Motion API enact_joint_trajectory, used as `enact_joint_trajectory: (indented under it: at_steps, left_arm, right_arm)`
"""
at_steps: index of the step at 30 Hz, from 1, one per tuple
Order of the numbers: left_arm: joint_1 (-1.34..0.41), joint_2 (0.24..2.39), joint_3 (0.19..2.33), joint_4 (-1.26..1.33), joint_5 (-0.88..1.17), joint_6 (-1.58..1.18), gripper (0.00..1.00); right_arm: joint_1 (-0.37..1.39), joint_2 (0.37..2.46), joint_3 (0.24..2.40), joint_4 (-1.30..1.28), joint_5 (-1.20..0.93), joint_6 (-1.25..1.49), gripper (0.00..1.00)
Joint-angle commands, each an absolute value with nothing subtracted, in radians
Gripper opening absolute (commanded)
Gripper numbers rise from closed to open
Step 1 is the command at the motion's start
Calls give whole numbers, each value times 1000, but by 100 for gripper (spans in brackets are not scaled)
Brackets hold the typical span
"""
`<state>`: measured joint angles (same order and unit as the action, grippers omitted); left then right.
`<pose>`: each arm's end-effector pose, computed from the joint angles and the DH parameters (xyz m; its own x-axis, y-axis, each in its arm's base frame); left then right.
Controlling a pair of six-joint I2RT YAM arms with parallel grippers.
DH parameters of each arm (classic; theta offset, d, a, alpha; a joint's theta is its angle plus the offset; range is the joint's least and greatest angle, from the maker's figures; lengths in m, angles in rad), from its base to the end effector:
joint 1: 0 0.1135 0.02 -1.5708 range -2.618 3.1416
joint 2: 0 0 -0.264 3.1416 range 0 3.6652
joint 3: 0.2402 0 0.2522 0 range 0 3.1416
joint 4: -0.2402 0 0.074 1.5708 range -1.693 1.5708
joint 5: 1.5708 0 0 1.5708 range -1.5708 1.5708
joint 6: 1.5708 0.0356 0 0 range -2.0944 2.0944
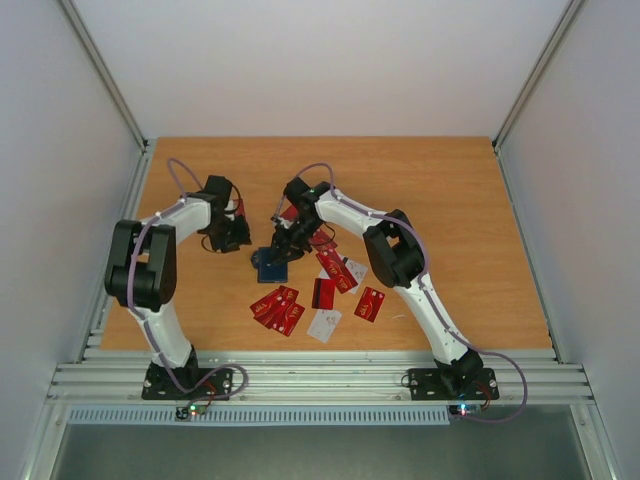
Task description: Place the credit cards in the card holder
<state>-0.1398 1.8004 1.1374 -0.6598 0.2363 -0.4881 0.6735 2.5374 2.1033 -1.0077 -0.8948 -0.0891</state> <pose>0.3323 -0.0552 0.1618 -0.9381 -0.3284 -0.1104 -0.2802 0.9066 -0.3156 0.3713 0.3318 0.1194 -0.7304 -0.6540 -0.1970 -0.5358 0.3697 0.7591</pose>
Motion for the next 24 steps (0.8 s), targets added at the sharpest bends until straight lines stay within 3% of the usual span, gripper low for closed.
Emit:
enact_joint_trajectory:
  at_steps: [1, 9, 16, 24]
  left_arm:
    - [-147, 1866, 1210, -691, 305, -466, 36]
    - [-235, 1823, 1158, -685, 328, -435, 27]
    - [-248, 1751, 1114, -701, 327, -433, 24]
    - [-249, 1697, 1081, -717, 297, -449, 34]
  right_arm:
    - [675, 2635, 2066, -1135, -673, -94, 26]
    - [674, 2642, 2092, -1134, -676, -77, 26]
    - [673, 2645, 2104, -1106, -689, -19, 26]
    - [672, 2634, 2089, -1080, -685, -2, 24]
